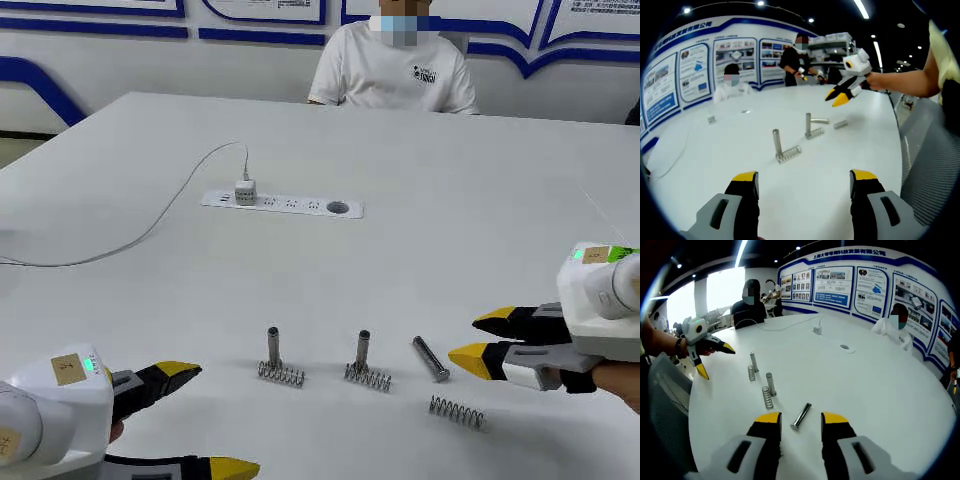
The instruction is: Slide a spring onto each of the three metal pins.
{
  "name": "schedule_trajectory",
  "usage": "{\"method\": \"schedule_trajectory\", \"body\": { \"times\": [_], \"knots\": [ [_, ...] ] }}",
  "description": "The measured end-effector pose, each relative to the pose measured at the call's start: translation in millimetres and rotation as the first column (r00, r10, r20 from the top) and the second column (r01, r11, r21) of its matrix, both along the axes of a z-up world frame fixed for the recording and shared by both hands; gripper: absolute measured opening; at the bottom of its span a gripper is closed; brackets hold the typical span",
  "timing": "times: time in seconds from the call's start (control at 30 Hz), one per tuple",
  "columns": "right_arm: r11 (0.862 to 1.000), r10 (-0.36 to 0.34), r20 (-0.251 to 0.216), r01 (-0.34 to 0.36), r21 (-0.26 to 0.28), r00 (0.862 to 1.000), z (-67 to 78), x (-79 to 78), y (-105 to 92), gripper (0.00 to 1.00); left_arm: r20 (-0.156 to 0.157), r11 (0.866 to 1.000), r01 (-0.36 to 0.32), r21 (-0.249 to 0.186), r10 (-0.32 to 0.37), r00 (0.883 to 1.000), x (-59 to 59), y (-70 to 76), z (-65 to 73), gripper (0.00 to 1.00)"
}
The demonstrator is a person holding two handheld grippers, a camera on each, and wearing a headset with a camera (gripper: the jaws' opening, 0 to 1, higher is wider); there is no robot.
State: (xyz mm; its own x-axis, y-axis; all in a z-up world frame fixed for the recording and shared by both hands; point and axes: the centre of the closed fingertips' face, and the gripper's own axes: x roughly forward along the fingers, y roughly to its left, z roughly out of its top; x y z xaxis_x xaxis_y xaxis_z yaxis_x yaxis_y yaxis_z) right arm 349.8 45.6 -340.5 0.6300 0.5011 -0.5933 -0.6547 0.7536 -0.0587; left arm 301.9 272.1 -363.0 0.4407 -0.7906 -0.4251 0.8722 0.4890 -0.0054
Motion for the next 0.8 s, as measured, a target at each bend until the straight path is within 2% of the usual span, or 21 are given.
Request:
{"method": "schedule_trajectory", "body": {
  "times": [0.1, 0.2, 0.8],
  "knots": [
    [1.000, -0.011, -0.011, 0.011, -0.003, 1.000, -3.6, 3.9, 2.4, 0.31, -0.001, 1.000, -0.001, -0.002, 0.001, 1.000, 0.0, -0.5, 0.0, 0.75],
    [0.999, -0.014, -0.013, 0.013, -0.038, 1.000, -9.4, 9.2, 4.0, 0.30, -0.003, 1.000, 0.001, -0.002, -0.001, 1.000, -0.6, -1.0, -0.5, 0.75],
    [0.991, -0.122, -0.089, 0.116, -0.068, 0.989, -36.8, 34.5, 16.3, 0.23, -0.004, 1.000, -0.002, -0.001, 0.002, 1.000, 0.1, 1.3, -2.5, 0.75]
  ]
}}
